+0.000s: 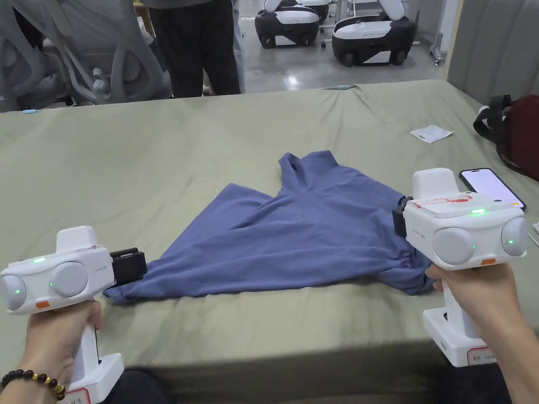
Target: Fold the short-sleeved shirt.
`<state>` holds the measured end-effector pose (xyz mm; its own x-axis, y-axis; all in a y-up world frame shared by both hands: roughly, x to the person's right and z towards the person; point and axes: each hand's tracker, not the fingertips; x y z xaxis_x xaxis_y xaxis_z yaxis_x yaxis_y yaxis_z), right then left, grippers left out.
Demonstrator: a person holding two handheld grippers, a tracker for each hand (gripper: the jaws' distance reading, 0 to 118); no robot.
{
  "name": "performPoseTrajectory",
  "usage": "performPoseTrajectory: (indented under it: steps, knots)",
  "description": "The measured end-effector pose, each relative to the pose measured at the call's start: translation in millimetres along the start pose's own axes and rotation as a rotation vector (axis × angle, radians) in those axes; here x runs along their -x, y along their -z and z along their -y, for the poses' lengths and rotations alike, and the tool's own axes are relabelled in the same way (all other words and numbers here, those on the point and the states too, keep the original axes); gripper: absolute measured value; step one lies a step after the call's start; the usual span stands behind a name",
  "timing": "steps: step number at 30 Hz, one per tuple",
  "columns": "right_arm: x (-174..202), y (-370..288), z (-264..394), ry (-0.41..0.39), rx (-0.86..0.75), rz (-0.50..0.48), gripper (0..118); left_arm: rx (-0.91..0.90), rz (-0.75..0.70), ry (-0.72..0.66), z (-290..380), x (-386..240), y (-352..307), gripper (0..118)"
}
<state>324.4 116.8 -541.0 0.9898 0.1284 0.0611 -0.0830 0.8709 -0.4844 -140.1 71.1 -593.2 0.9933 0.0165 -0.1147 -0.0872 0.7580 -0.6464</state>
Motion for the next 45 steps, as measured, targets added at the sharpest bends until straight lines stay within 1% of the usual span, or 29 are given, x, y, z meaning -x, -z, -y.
performPoseTrajectory:
  steps: [2, 5, 8, 11, 12, 14, 15, 16, 19, 21, 22, 23, 24, 25, 26, 27, 28, 30, 32, 35, 37, 38, 39, 40, 41, 42, 43, 44, 45]
  knots:
    - [1, 2, 0, -0.002, 0.003, -0.003, 0, 0.022, 0.011, 0.007, 2, 0, 11, 101]
    - [2, 5, 0, -0.008, 0.017, -0.01, 0, 0.084, -0.012, 0.027, 7, -3, 22, 83]
    - [2, 8, 0, -0.012, 0.023, -0.01, 0, 0.131, 0.0, -0.006, 7, -1, 29, 65]
    - [0, 11, -2, -0.006, 0.028, -0.01, 0, 0.116, 0.069, -0.068, 4, 3, 26, 9]
    - [-1, 13, -3, -0.003, 0.029, -0.012, 0, 0.141, 0.113, -0.073, 4, 2, 27, 6]
    - [-3, 17, -8, 0.002, 0.027, -0.015, 0, 0.141, 0.069, -0.06, 2, -5, 26, 6]
    - [-4, 19, -11, 0.003, 0.026, -0.015, 0, 0.131, 0.062, 0.001, 1, -8, 25, 6]
    - [-6, 22, -16, 0.002, 0.024, -0.015, 0, 0.112, 0.056, 0.013, -1, -12, 22, 6]
    - [-12, 38, -35, -0.004, 0.015, -0.023, 0, 0.078, 0.069, -0.013, -10, -13, 14, 6]
    - [-14, 60, -55, -0.024, 0.019, -0.051, 2, 0.057, 0.076, -0.013, -18, -15, 10, 6]
    - [-15, 76, -68, -0.036, 0.033, -0.075, 9, 0.049, 0.081, -0.008, -22, -16, 9, 6]
    - [-15, 90, -78, -0.042, 0.045, -0.115, 30, 0.044, 0.082, -0.007, -25, -16, 9, 6]
    - [-15, 110, -93, -0.053, 0.056, -0.158, 78, 0.04, 0.085, -0.006, -28, -17, 9, 6]
    - [-14, 130, -106, -0.063, 0.082, -0.186, 110, 0.039, 0.087, -0.007, -31, -18, 10, 6]
    - [-14, 150, -116, -0.073, 0.109, -0.211, 118, 0.04, 0.088, -0.008, -32, -19, 10, 6]
    - [-15, 172, -126, -0.125, 0.116, -0.227, 110, 0.04, 0.089, -0.008, -33, -20, 12, 6]
    - [-15, 197, -132, -0.14, 0.153, -0.232, 106, 0.039, 0.088, -0.01, -33, -21, 13, 6]
    - [-16, 243, -139, -0.181, 0.259, -0.227, 106, 0.039, 0.08, -0.016, -33, -21, 17, 6]
    - [-18, 279, -137, -0.191, 0.329, -0.239, 106, 0.041, 0.074, -0.026, -33, -20, 21, 6]
    - [-23, 329, -130, -0.191, 0.403, -0.275, 97, 0.045, 0.064, -0.038, -32, -19, 26, 6]
    - [-22, 341, -118, -0.193, 0.458, -0.254, 84, 0.046, 0.063, -0.035, -33, -19, 29, 6]
    - [-21, 348, -110, -0.215, 0.501, -0.24, 71, 0.046, 0.061, -0.031, -33, -20, 31, 6]
    - [-17, 352, -101, -0.262, 0.551, -0.23, 55, 0.045, 0.059, -0.031, -33, -21, 33, 6]
    - [-14, 353, -92, -0.288, 0.572, -0.251, 53, 0.044, 0.057, -0.031, -34, -22, 34, 6]
    - [-11, 357, -94, -0.271, 0.48, -0.248, 45, 0.043, 0.058, -0.032, -34, -23, 36, 6]
    - [-10, 354, -96, -0.266, 0.5, -0.238, 15, 0.042, 0.061, -0.031, -35, -24, 37, 6]
    - [-10, 351, -99, -0.253, 0.503, -0.274, 0, 0.042, 0.062, -0.027, -34, -25, 38, 6]
    - [-8, 350, -100, -0.253, 0.498, -0.326, 0, 0.042, 0.061, -0.023, -35, -27, 39, 6]
    - [1, 336, -103, -0.303, 0.477, -0.255, 0, 0.043, 0.058, -0.016, -37, -28, 41, 6]
